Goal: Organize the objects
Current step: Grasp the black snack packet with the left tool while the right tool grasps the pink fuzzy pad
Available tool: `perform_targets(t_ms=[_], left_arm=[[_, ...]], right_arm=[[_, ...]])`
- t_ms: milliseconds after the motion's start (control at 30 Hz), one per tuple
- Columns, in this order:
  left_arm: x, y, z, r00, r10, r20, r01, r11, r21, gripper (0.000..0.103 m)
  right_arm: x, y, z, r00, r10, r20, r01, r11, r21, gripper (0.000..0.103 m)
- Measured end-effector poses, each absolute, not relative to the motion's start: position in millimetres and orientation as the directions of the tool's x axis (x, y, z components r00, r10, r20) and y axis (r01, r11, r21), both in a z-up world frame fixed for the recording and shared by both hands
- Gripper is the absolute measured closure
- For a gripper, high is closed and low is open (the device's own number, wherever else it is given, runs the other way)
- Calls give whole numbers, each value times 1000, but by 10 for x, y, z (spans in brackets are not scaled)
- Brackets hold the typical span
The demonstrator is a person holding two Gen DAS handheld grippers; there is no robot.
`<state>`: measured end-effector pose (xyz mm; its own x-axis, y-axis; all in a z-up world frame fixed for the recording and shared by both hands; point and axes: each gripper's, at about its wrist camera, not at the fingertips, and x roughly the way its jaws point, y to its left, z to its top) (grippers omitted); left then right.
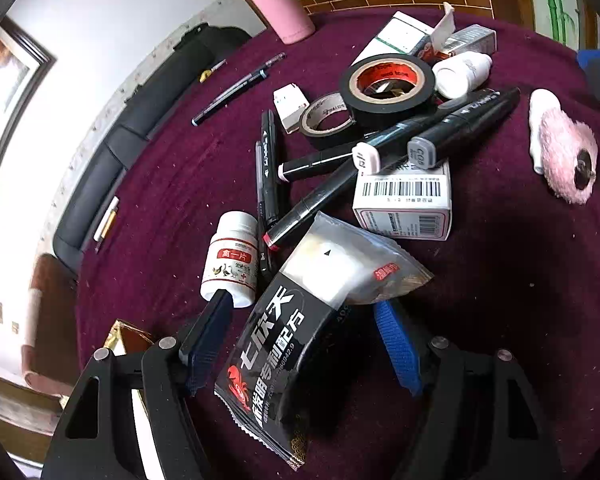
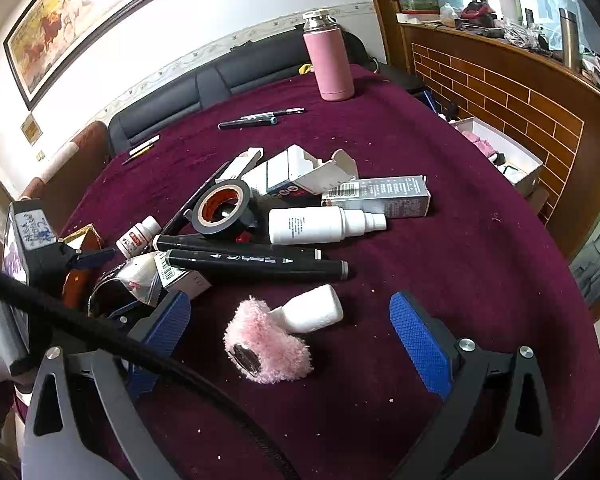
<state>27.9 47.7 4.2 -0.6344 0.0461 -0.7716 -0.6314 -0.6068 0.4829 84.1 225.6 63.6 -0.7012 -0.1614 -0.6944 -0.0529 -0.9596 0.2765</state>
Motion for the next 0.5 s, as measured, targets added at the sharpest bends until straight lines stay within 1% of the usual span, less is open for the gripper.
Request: perform_targets(t_ms=[167, 267, 433, 500], left_arm=[[282, 419, 38, -606, 54, -793, -604, -680, 416, 36], [330, 377, 42, -604, 39, -796, -569, -720, 397, 36], [232, 238, 70, -576, 8, -818, -442, -844, 303, 35], [253, 177, 63, -576, 7, -818, -386, -884, 264, 32]], right_arm=[[814, 2136, 632, -688, -165, -707, -34, -966, 258, 2], [800, 2066, 629, -679, -168, -715, -23, -968, 249, 2], [789, 1986, 621, -670, -166, -724, -15, -971, 237, 2], [784, 1964, 599, -663, -167, -730, -13, -972, 234, 2]])
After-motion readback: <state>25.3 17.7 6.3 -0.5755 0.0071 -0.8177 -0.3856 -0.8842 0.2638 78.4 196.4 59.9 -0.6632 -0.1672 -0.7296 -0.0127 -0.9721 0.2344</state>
